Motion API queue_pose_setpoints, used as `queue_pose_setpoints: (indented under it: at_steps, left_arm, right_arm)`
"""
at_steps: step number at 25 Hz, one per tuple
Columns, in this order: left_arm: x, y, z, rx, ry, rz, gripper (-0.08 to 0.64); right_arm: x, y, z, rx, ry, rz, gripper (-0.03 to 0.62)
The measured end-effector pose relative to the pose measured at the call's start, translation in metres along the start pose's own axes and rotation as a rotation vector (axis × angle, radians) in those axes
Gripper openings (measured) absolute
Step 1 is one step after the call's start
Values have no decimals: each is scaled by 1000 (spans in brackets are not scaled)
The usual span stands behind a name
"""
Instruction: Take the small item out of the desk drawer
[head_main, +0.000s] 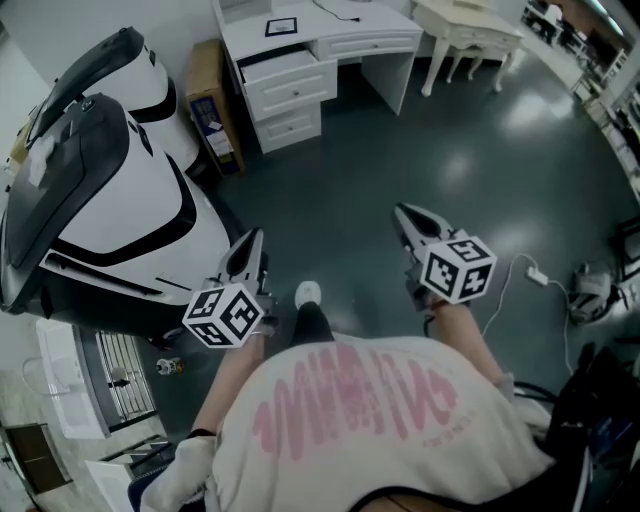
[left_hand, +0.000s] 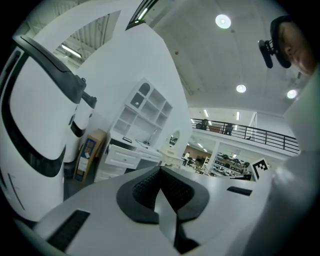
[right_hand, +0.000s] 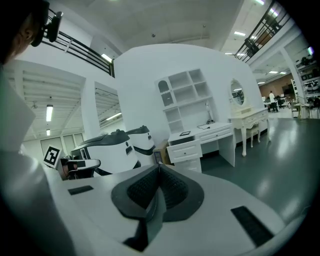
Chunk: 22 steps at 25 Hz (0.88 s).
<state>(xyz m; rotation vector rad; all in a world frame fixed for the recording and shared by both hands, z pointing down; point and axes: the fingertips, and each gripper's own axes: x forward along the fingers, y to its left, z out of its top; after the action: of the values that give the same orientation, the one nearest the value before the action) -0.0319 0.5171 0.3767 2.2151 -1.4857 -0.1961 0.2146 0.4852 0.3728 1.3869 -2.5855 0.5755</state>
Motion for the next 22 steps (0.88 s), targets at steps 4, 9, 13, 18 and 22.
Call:
queue_pose_setpoints:
  at_steps: [4,9,13,18,22]
  left_arm:
    - [64,35,39,24,6,-35,28]
    - [141,82,101,51,5,-75,28]
    - [190,112,136,53,3,-110,29]
    - [229,137,150,44,0,-126,29]
    - [251,147,143,16,32,-145,28]
  right_arm:
    - [61,-15,34,6,0,-18,17]
    - [150,-29,92,20,-41,-19,17]
    - [212,-38,127,48,-77,-9,17]
    - [258,-50,137,58,-64,-3,17]
    - [286,-66,128,94,-19,-13,17]
